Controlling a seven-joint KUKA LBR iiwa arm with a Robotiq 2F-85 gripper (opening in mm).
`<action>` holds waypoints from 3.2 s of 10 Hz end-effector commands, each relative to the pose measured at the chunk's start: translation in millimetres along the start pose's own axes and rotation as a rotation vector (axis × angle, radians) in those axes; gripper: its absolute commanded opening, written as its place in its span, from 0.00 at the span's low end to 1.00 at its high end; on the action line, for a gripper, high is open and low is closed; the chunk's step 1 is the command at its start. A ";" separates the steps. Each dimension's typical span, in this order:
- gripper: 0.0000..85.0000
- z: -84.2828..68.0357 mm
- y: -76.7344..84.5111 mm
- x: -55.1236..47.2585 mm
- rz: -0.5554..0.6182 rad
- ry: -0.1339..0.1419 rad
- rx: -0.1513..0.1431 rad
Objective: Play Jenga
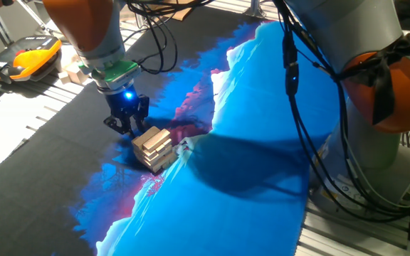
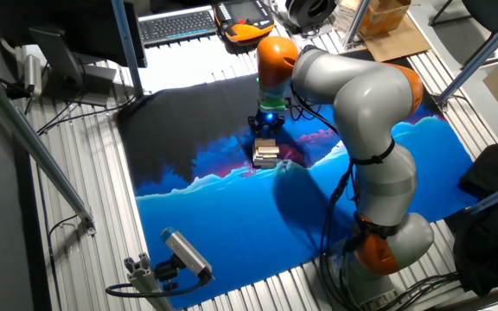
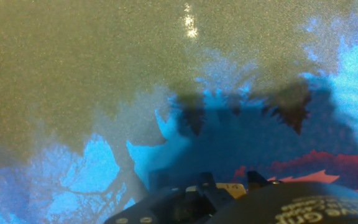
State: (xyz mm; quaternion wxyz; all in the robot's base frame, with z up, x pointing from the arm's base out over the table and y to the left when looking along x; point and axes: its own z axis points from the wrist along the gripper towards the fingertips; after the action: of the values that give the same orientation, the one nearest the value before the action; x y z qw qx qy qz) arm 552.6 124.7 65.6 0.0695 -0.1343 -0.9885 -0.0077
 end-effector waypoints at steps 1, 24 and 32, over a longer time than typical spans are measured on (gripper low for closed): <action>0.40 -0.3 -0.1 0.2 0.002 -0.006 0.002; 0.60 8.7 0.6 6.5 0.003 -0.063 0.028; 0.40 10.3 0.1 6.8 0.005 -0.066 0.028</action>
State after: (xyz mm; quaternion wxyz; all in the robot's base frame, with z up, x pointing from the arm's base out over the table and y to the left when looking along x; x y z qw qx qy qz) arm 544.7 127.0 56.2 0.0386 -0.1359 -0.9899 0.0107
